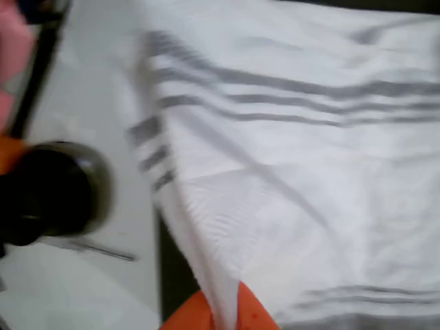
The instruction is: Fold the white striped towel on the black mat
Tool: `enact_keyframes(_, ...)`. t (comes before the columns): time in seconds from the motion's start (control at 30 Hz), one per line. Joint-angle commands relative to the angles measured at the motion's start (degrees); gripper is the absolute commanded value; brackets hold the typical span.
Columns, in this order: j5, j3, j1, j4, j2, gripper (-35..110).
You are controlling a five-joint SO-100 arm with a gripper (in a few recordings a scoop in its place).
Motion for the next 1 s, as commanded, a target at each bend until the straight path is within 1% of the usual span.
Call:
enact_keyframes(0.0, -2.8, 4.2, 4.4, 1.3, 10.3, 0)
enact_keyframes(0.33, -14.4, 21.2, 26.1, 4.8, 30.3, 0)
enact_keyframes(0.5, -22.6, 24.3, 39.6, 5.0, 34.4, 0)
enact_keyframes(0.6, -28.0, 31.8, 47.0, -1.8, 35.5, 0)
enact_keyframes(0.67, -31.0, 39.0, 51.4, -9.9, 35.7, 1)
enact_keyframes(0.7, -32.0, 41.6, 53.0, -12.3, 35.6, 2)
enact_keyframes(0.73, -32.0, 42.9, 54.0, -13.4, 35.1, 5)
enact_keyframes(0.8, -33.0, 45.6, 55.5, -16.4, 35.3, 16)
enact_keyframes(0.97, -34.1, 44.8, 56.5, -15.6, 37.1, 21)
